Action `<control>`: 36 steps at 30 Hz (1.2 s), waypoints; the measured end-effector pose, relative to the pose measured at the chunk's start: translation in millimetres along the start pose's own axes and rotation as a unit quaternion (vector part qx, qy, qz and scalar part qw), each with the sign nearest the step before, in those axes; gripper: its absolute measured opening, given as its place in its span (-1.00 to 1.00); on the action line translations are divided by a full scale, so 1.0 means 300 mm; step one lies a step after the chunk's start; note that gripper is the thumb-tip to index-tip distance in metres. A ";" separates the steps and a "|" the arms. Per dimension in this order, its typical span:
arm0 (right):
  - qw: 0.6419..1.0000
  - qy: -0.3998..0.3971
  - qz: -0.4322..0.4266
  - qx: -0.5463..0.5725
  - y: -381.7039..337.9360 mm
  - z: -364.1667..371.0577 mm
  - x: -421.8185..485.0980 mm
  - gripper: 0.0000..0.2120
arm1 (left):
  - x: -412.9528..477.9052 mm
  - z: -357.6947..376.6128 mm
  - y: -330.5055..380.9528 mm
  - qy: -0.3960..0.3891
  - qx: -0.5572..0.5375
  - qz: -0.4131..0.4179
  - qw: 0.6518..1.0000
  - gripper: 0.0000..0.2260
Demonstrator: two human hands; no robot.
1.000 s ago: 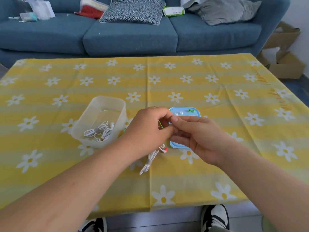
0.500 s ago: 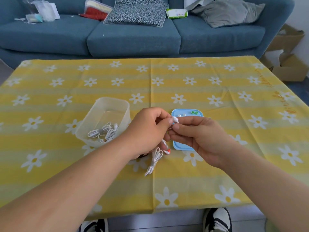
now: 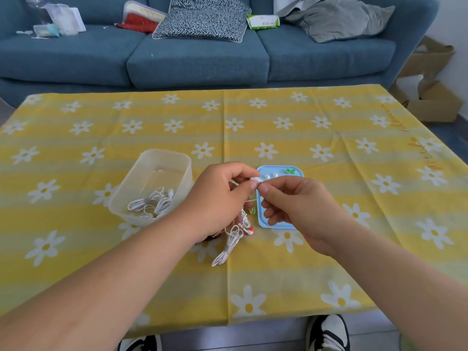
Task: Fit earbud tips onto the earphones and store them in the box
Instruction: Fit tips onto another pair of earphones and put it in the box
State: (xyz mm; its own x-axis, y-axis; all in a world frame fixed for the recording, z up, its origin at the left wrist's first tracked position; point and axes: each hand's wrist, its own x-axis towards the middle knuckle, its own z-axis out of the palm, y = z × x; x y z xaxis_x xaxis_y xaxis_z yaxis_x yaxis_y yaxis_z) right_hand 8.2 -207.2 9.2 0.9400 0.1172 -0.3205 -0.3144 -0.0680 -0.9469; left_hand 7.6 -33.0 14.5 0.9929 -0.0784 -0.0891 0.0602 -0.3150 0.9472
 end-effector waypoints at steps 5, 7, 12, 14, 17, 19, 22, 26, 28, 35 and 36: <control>0.998 -0.001 0.025 0.060 -0.014 -0.022 0.001 -0.82 | 0.009 0.015 0.009 0.026 -0.093 -0.053 0.994 -0.90; 0.997 -0.010 0.030 0.073 -0.012 -0.030 -0.002 -0.84 | 0.011 0.028 0.010 0.015 -0.116 -0.074 0.990 -0.93; 0.996 -0.015 0.031 0.084 -0.011 -0.053 0.000 -0.86 | 0.020 0.057 0.018 -0.006 -0.151 -0.097 0.984 -0.92; 1.000 -0.007 0.010 0.027 -0.008 -0.059 0.000 -0.87 | 0.023 0.067 0.018 -0.005 -0.129 -0.087 0.988 -0.93; 1.000 -0.002 -0.002 -0.022 -0.003 -0.065 0.000 -0.90 | 0.032 0.082 0.010 0.008 -0.114 -0.082 0.990 -0.93; 0.999 0.031 0.007 -0.029 -0.004 -0.081 0.011 -0.86 | 0.046 0.082 0.000 0.024 -0.101 -0.091 0.990 -0.93; 0.992 0.093 0.031 -0.085 0.010 -0.120 0.041 -0.78 | 0.066 0.077 -0.029 0.045 -0.068 -0.119 0.990 -0.94; 0.969 0.115 0.035 -0.216 0.074 -0.136 0.082 -0.72 | 0.065 0.073 -0.066 0.039 -0.046 -0.150 0.987 -0.93; 0.951 0.103 0.023 -0.289 0.100 -0.130 0.101 -0.77 | 0.063 0.076 -0.076 0.029 -0.049 -0.158 0.986 -0.92; 0.897 0.072 -0.006 -0.436 0.135 -0.065 0.178 -0.78 | 0.067 0.074 -0.079 0.015 -0.062 -0.163 0.985 -0.91; 0.890 0.072 -0.004 -0.450 0.137 -0.059 0.185 -0.81 | 0.066 0.071 -0.077 0.014 -0.062 -0.161 0.985 -0.92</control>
State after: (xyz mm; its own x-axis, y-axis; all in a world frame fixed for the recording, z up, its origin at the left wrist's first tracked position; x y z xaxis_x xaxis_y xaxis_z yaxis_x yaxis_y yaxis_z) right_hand 49.9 -221.1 -47.0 0.9696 -0.0027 -0.2447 -0.1346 -0.8409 -0.5241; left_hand 23.7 -47.6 -15.8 0.9223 0.0334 -0.3850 0.3835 -0.2004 0.9015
